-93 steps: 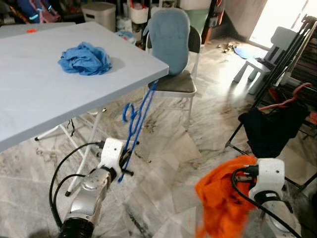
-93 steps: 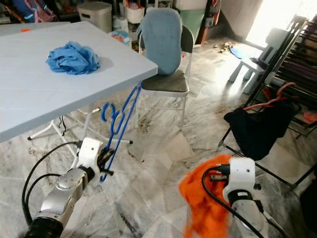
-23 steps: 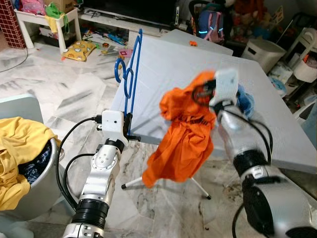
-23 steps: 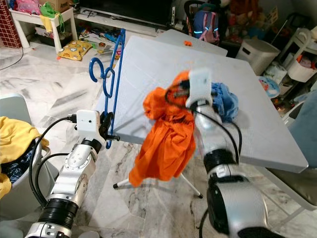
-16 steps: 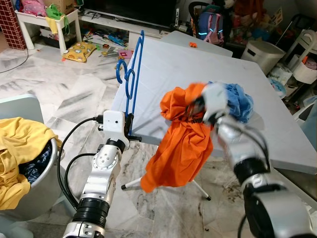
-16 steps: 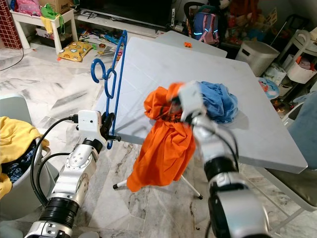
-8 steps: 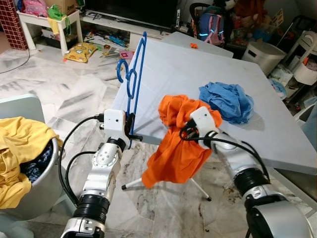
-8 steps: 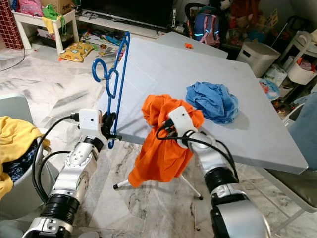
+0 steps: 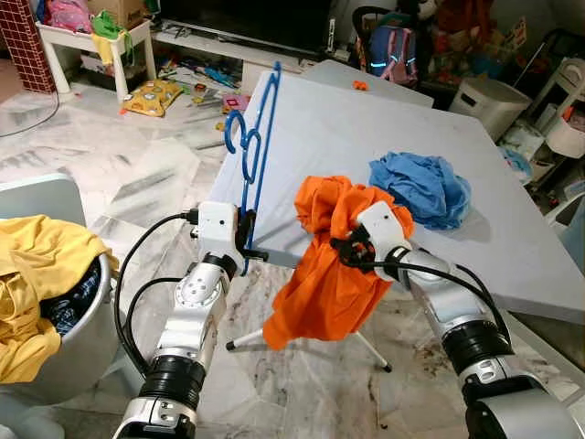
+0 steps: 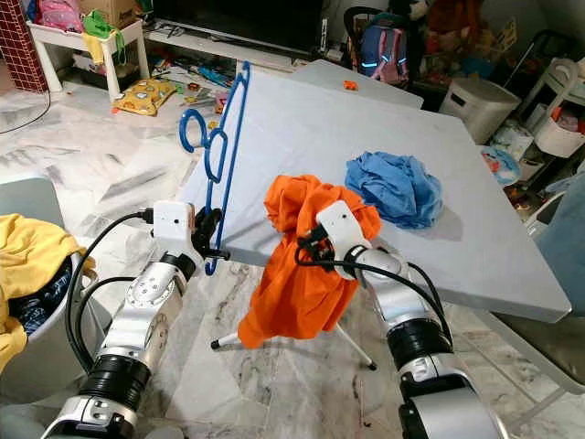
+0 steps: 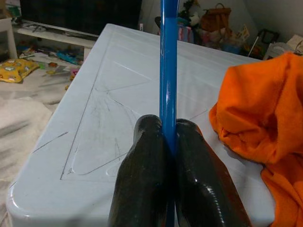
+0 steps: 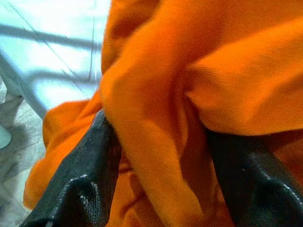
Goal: Hang hanger
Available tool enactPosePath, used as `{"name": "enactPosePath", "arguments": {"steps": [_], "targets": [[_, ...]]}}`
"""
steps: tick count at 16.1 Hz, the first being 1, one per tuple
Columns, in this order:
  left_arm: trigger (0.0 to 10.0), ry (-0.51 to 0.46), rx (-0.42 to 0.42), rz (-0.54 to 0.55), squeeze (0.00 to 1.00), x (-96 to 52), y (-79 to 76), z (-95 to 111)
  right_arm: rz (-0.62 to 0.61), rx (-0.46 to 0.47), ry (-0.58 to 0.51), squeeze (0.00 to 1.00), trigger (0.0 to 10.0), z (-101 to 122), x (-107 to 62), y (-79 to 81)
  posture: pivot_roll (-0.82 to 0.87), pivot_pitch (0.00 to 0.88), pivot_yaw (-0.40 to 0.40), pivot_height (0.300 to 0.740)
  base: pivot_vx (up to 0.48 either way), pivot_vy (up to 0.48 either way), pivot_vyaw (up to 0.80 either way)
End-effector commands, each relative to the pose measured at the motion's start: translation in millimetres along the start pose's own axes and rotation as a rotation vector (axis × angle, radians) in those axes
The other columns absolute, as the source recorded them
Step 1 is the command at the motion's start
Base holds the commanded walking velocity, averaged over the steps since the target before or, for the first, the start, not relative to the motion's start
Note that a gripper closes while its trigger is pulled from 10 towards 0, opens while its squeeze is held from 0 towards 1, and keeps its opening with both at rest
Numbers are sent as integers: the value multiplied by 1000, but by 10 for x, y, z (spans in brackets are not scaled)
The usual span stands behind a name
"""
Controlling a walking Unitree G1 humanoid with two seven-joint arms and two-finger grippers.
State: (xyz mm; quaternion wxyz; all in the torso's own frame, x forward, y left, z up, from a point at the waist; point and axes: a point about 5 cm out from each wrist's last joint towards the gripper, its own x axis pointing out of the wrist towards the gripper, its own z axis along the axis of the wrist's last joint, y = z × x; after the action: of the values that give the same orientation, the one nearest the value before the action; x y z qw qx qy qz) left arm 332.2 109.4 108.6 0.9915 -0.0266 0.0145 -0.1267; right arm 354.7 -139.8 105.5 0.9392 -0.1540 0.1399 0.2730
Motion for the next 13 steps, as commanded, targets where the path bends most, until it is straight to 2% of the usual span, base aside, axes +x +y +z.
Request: {"name": "enactPosePath", "arguments": {"steps": [1, 5, 8, 10, 11, 12, 13], "targets": [[10000, 18, -11, -20, 0, -8, -47, -23, -19, -7, 14, 1000, 10000, -26, -45, -44, 220, 0, -179, 740, 0, 0, 0], [10000, 0, -33, -43, 0, -51, -54, 70, -9, 0, 51, 1000, 10000, -138, -107, 1, 220, 0, -169, 740, 0, 0, 0], [10000, -60, 14, -75, 0, -45, -72, 287, -20, 10, 76, 1000, 10000, -183, -74, 76, 220, 0, -165, 740, 0, 0, 0], [10000, -78, 13, -78, 0, -32, -68, 385, -26, 22, 96, 1000, 10000, -219, -45, 112, 226, 0, -164, 740, 0, 0, 0], [10000, -79, 12, -78, 0, -32, -65, 398, -27, 21, 109, 890, 10000, -243, -32, 133, 226, 0, -164, 740, 0, 0, 0], [10000, -76, 9, -77, 0, -34, -64, 398, -35, 16, 123, 671, 10000, -264, -22, 144, 228, 0, -165, 740, 0, 0, 0], [10000, -74, 7, -76, 0, -38, -64, 398, -74, 21, 134, 0, 10000, -278, -7, 129, 228, 0, -165, 740, 0, 0, 0]]}}
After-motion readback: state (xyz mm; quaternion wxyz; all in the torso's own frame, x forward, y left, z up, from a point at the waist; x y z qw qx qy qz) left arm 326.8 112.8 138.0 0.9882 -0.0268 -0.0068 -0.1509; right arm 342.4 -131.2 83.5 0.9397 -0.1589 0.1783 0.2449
